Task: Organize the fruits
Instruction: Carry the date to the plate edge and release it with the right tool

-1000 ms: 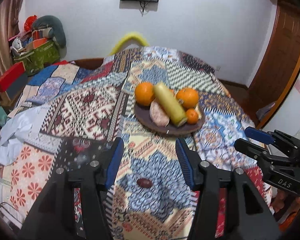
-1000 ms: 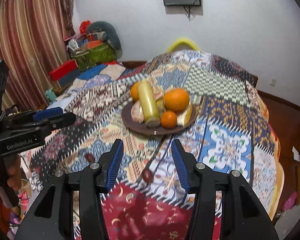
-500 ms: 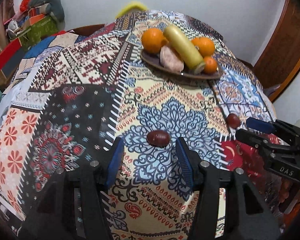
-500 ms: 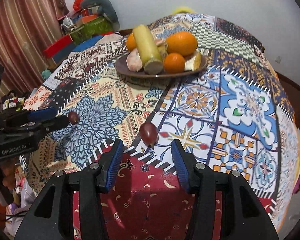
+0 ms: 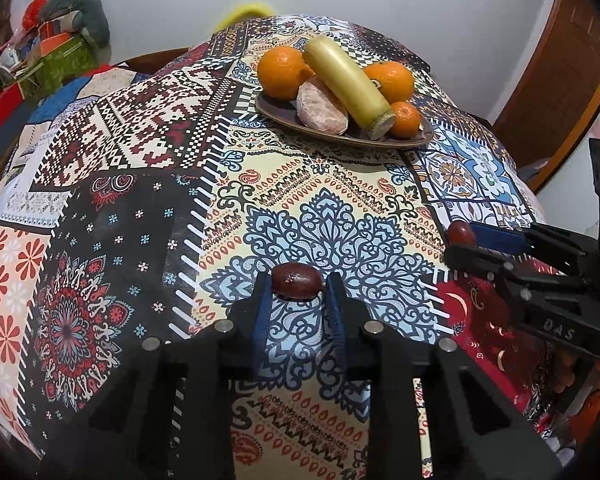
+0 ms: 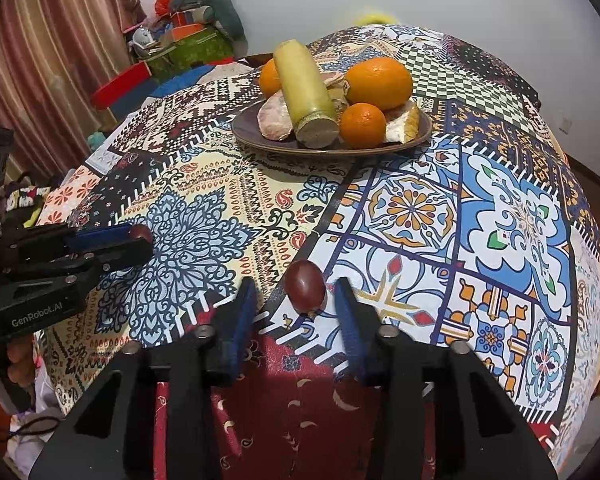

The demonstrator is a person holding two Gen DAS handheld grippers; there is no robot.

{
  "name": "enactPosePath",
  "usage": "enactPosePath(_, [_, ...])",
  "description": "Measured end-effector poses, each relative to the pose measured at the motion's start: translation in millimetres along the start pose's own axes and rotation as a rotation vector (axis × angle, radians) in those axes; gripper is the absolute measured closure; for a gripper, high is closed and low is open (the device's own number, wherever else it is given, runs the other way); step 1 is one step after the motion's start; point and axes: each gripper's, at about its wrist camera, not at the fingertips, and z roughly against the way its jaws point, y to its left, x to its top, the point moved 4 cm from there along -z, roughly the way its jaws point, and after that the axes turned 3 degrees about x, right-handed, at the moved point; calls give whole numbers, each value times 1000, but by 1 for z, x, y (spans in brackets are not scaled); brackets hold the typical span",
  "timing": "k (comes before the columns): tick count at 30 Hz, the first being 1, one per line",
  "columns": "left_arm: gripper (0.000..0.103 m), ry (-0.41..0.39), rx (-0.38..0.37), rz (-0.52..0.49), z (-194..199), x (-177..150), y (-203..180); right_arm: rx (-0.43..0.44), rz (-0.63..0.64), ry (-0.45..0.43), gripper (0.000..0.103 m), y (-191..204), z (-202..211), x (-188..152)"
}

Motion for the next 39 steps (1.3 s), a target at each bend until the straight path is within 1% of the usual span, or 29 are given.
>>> enactPosePath(3, [78, 0, -5, 6, 1, 1, 1, 4, -19, -4, 85, -4, 0, 1])
enactPosePath(11, [78, -26, 1, -6, 11, 5, 0, 17, -25, -26, 85, -5, 9, 4])
enactPosePath(15, [78, -59, 5, -13, 19, 17, -3, 14, -24, -54, 85, -7, 16, 12])
enactPosePath(23, [78, -122, -2, -32, 26, 48, -13, -12, -29, -139, 85, -18, 35, 38])
enactPosePath(31, [78, -164, -25, -55, 21, 78, -30, -28, -39, -203, 85, -32, 42, 62])
enactPosePath(35, [78, -172, -27, -59, 13, 90, -35, -39, -49, -212, 85, -42, 38, 70])
enactPosePath(39, [78, -162, -24, -51, 0, 99, -34, -44, -57, -212, 85, -49, 28, 77])
